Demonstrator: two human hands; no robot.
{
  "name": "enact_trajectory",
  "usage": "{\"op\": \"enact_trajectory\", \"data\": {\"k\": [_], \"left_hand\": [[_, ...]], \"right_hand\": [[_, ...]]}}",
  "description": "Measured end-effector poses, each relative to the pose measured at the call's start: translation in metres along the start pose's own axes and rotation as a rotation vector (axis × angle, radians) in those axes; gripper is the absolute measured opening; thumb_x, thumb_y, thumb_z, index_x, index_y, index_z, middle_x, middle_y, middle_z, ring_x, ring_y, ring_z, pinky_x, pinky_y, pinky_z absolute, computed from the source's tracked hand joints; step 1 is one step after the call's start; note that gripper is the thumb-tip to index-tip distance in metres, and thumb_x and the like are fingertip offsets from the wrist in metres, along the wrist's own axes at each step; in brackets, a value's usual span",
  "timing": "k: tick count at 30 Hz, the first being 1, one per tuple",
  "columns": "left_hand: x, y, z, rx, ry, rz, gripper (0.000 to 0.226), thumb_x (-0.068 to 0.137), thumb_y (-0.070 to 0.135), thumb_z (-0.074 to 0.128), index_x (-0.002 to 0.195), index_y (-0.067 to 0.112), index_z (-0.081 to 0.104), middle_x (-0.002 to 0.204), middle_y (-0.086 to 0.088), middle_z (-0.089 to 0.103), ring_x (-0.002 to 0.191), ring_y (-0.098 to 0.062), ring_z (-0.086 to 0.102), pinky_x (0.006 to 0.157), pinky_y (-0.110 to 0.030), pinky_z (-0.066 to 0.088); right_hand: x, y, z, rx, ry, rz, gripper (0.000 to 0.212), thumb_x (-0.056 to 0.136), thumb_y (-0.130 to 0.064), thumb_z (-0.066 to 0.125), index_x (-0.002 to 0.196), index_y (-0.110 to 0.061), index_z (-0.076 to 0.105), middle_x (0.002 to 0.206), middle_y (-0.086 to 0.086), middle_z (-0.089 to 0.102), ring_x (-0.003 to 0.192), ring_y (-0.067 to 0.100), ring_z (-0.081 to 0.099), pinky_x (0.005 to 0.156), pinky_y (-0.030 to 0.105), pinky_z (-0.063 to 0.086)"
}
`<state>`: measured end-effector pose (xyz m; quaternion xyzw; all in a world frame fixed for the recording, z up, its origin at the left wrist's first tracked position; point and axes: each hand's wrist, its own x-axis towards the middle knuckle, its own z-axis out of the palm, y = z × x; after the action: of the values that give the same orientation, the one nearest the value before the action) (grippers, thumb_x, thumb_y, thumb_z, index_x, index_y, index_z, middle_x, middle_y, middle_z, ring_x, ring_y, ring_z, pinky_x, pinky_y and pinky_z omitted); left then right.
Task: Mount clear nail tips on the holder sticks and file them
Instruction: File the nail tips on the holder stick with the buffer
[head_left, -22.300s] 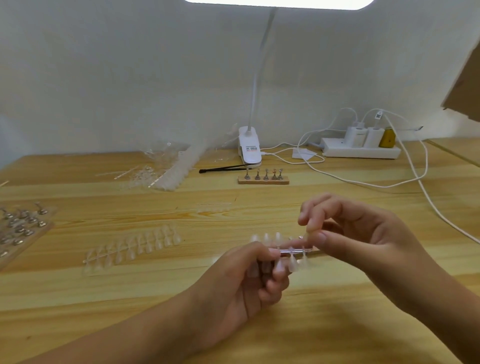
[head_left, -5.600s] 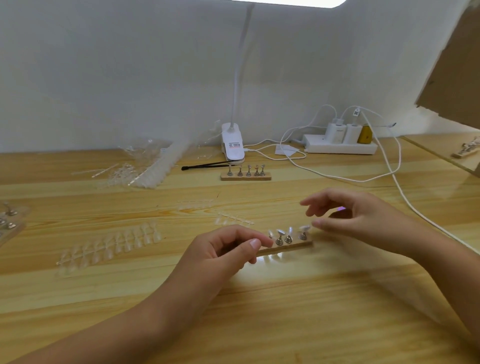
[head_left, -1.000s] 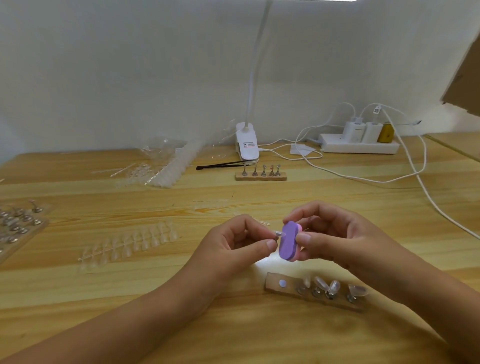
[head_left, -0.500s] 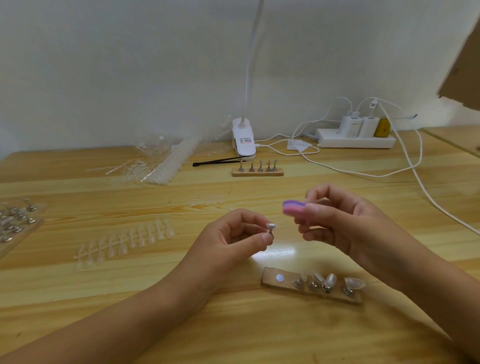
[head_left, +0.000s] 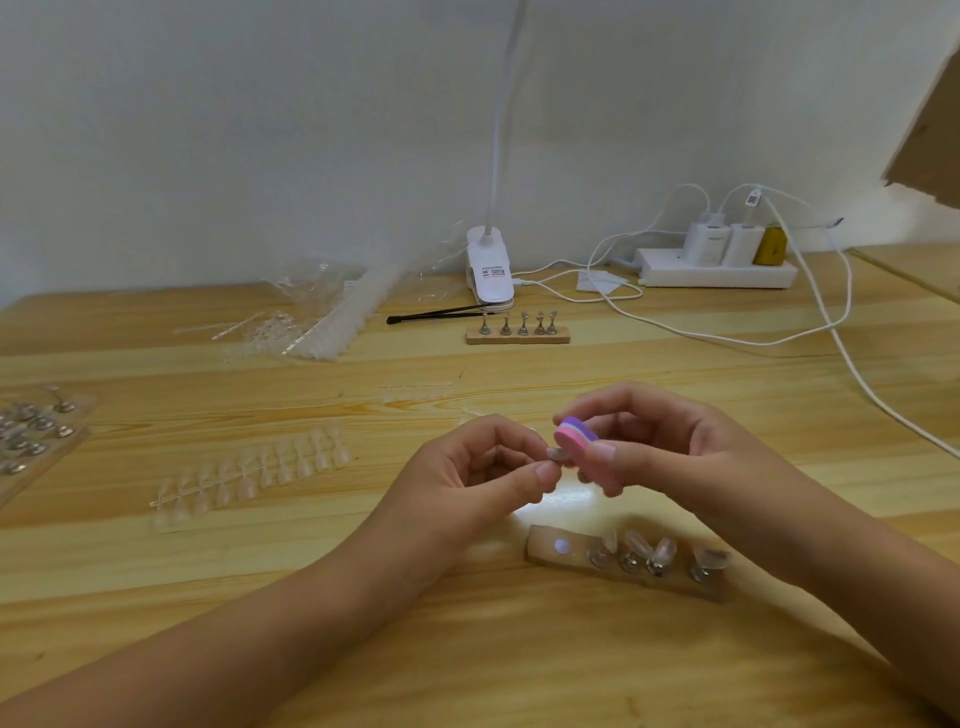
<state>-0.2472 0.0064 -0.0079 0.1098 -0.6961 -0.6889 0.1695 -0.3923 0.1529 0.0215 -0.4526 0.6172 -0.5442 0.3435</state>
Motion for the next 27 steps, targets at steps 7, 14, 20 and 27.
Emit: {"op": "enact_trajectory", "data": {"k": [7,14,20,27], "left_hand": [[0.0008,-0.0003,0.0014,-0.004,-0.003,0.010,0.019,0.075,0.028,0.071,0.089,0.016,0.069,0.081,0.003,0.069,0.078,-0.004,0.064,0.072,-0.013,0.047],[0.0013,-0.0007,0.0008,0.008,0.004,0.016,0.013,0.076,0.027,0.072,0.088,0.021,0.071,0.085,0.000,0.071,0.079,-0.005,0.064,0.072,-0.013,0.048],[0.0006,0.0001,0.0019,0.015,-0.026,0.050,0.004,0.076,0.026,0.073,0.077,0.030,0.072,0.084,0.008,0.073,0.079,-0.003,0.065,0.073,-0.012,0.048],[0.0000,0.0000,0.0013,0.038,-0.024,0.065,0.004,0.076,0.028,0.073,0.076,0.031,0.071,0.083,0.011,0.072,0.077,-0.001,0.063,0.071,-0.012,0.048]], "right_hand": [[0.0011,0.0043,-0.0010,0.109,0.019,0.026,0.021,0.077,-0.025,0.071,0.098,-0.028,0.070,0.088,-0.001,0.071,0.076,0.014,0.069,0.072,0.022,0.055],[0.0021,0.0027,-0.0025,0.070,0.014,0.022,0.017,0.077,-0.027,0.070,0.094,-0.026,0.071,0.086,0.000,0.072,0.074,0.012,0.068,0.071,0.021,0.054],[0.0013,0.0028,-0.0026,0.040,-0.034,0.051,0.020,0.074,-0.034,0.077,0.090,-0.026,0.070,0.082,0.000,0.072,0.070,0.009,0.064,0.069,0.021,0.053],[0.0025,0.0022,-0.0054,0.076,-0.030,0.073,0.015,0.072,-0.034,0.075,0.085,-0.028,0.070,0.078,0.000,0.071,0.067,0.009,0.062,0.069,0.023,0.054]]}}
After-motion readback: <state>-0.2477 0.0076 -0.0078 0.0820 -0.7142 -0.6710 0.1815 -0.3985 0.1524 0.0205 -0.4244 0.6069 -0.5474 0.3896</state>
